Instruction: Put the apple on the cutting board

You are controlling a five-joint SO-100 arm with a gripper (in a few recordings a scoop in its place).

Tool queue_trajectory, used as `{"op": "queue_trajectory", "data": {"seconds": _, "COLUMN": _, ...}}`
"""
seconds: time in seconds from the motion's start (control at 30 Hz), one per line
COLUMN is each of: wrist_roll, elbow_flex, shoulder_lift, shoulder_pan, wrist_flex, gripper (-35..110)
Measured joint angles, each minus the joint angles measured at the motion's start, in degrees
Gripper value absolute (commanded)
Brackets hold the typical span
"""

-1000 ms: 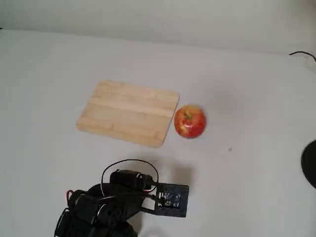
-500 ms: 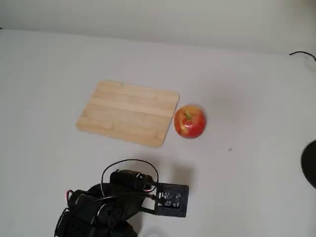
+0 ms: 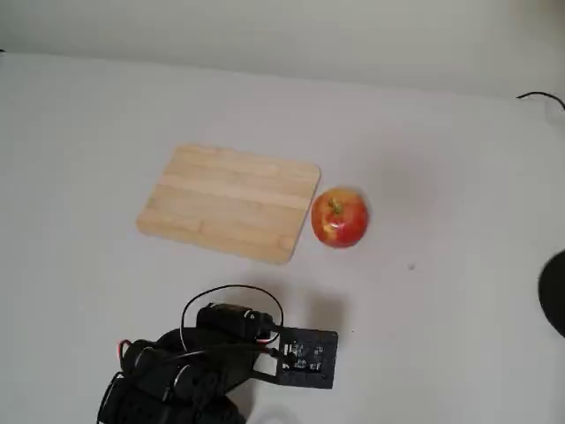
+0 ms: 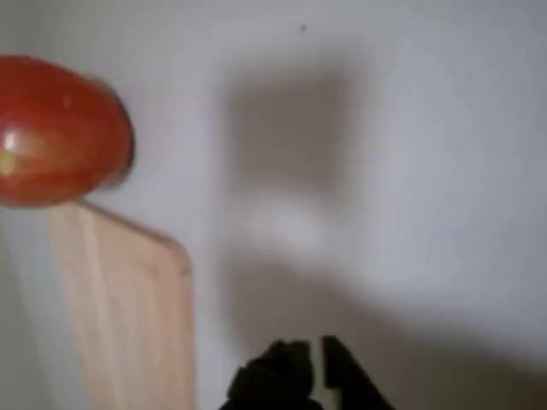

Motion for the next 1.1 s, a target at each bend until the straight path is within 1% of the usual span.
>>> {"op": "queue_trajectory", "data": {"seconds": 0.07, "wrist_roll": 0.00, "elbow_flex": 0.00, "shoulder_lift": 0.00, "shoulder_pan": 0.00, "wrist_flex": 0.00, "gripper": 5}}
{"op": "queue_trajectory", "data": {"seconds": 0.13, "wrist_roll": -0.26, "elbow_flex": 0.97, "shoulder_lift": -0.44, "shoulder_pan": 0.35, "wrist_flex": -1.23, "gripper": 14}}
{"op": "queue_trajectory", "data": {"seconds": 0.2, "wrist_roll": -1.58, "elbow_flex": 0.97, "shoulder_lift": -0.26, "shoulder_pan": 0.62, "wrist_flex": -3.43, "gripper": 16}}
{"op": "queue_trajectory", "data": {"seconds": 0.3, "wrist_roll": -7.73, "elbow_flex": 0.97, "shoulder_lift": -0.53, "shoulder_pan": -0.79, "wrist_flex": -5.19, "gripper": 17}}
{"op": "queue_trajectory", "data": {"seconds": 0.4, "wrist_roll": -11.69, "elbow_flex": -2.29, "shoulder_lift": -1.14, "shoulder_pan": -1.58, "wrist_flex": -7.03, "gripper": 23}}
{"op": "queue_trajectory", "data": {"seconds": 0.43, "wrist_roll": -12.30, "elbow_flex": -4.31, "shoulder_lift": -3.08, "shoulder_pan": -1.67, "wrist_flex": -7.56, "gripper": 28}}
{"op": "queue_trajectory", "data": {"seconds": 0.47, "wrist_roll": -12.74, "elbow_flex": -5.80, "shoulder_lift": -4.39, "shoulder_pan": -2.11, "wrist_flex": -8.00, "gripper": 37}}
{"op": "queue_trajectory", "data": {"seconds": 0.5, "wrist_roll": -13.01, "elbow_flex": -9.84, "shoulder_lift": -9.23, "shoulder_pan": -2.29, "wrist_flex": -8.17, "gripper": 42}}
{"op": "queue_trajectory", "data": {"seconds": 0.6, "wrist_roll": -13.01, "elbow_flex": -23.03, "shoulder_lift": -25.84, "shoulder_pan": -1.85, "wrist_flex": -7.91, "gripper": 51}}
{"op": "queue_trajectory", "data": {"seconds": 0.67, "wrist_roll": -13.01, "elbow_flex": -34.89, "shoulder_lift": -40.52, "shoulder_pan": -0.88, "wrist_flex": -4.22, "gripper": 58}}
{"op": "queue_trajectory", "data": {"seconds": 0.77, "wrist_roll": -13.45, "elbow_flex": -52.47, "shoulder_lift": -60.03, "shoulder_pan": 0.18, "wrist_flex": 1.49, "gripper": 59}}
{"op": "queue_trajectory", "data": {"seconds": 0.83, "wrist_roll": -13.54, "elbow_flex": -58.71, "shoulder_lift": -67.24, "shoulder_pan": 0.79, "wrist_flex": 4.57, "gripper": 60}}
{"op": "queue_trajectory", "data": {"seconds": 0.97, "wrist_roll": -13.80, "elbow_flex": -80.77, "shoulder_lift": -90.09, "shoulder_pan": 1.85, "wrist_flex": 13.27, "gripper": 60}}
{"op": "queue_trajectory", "data": {"seconds": 1.1, "wrist_roll": -13.62, "elbow_flex": -94.39, "shoulder_lift": -104.77, "shoulder_pan": 2.99, "wrist_flex": 17.93, "gripper": 60}}
